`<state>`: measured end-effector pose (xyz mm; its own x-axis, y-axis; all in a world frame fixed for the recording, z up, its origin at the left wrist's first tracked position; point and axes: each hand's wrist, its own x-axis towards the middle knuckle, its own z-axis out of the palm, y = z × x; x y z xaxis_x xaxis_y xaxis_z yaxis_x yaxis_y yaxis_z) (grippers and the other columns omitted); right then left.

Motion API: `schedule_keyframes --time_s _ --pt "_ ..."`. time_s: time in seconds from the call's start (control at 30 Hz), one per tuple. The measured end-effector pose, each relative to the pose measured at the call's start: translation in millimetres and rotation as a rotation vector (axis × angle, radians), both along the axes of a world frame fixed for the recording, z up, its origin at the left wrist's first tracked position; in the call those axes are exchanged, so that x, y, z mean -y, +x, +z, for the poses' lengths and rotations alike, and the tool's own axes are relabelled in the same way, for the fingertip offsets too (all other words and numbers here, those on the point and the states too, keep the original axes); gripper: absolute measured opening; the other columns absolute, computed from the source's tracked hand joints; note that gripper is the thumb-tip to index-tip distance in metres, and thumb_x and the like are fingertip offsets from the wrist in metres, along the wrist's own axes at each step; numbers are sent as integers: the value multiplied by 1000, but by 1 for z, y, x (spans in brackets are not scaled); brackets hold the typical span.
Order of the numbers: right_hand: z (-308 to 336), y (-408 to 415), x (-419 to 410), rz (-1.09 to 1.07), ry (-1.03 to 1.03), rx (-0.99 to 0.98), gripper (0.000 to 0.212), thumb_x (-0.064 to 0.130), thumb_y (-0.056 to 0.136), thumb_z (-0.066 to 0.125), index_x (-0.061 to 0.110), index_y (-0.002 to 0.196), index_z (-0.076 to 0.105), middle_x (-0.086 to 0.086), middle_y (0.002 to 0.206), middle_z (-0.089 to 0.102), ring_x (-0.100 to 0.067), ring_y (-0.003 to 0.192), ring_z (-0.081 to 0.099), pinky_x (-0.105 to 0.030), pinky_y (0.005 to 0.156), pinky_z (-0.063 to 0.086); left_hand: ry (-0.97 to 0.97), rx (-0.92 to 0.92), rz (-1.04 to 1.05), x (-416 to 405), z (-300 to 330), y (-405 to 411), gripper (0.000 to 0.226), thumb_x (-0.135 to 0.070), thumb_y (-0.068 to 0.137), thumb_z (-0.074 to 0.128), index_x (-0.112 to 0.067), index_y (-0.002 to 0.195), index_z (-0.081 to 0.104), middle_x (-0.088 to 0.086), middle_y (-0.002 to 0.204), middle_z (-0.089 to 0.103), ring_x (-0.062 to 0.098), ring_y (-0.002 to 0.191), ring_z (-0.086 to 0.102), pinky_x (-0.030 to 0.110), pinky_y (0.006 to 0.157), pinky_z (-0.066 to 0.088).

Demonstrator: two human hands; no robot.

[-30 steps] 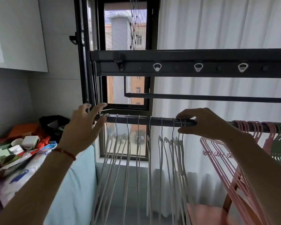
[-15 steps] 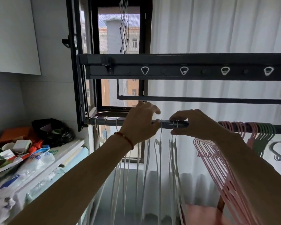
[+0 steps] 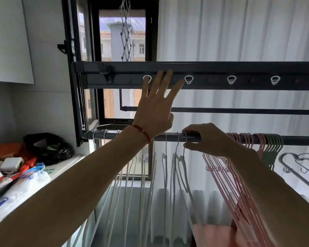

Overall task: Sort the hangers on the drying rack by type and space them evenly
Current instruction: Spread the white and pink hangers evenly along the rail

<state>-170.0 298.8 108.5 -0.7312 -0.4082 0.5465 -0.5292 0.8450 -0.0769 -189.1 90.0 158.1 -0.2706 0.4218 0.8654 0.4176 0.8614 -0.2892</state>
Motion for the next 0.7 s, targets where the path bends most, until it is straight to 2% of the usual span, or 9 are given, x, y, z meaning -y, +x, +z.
schedule_keyframes --time_s 0.13,0.37,0.7 --pt "0 2 -8 -16 -5 -4 33 34 83 76 22 112 68 13 90 69 -2 78 63 -9 69 41 11 15 53 -1 -5 -9 88 -19 74 58 -21 155 24 9 164 16 30 152 12 64 117 11" --pt "1 4 -13 -38 -1 -22 34 34 82 78 20 111 68 13 87 68 3 75 60 -7 66 40 29 6 31 -5 -7 -8 78 -25 77 58 -18 151 33 7 162 26 25 151 19 63 118 10" --pt "0 3 -23 -26 27 -25 36 32 83 77 19 116 68 14 91 68 2 78 61 -9 74 44 63 47 -21 -8 -6 -2 71 -20 75 59 -19 144 41 5 159 30 24 149 23 62 119 11"
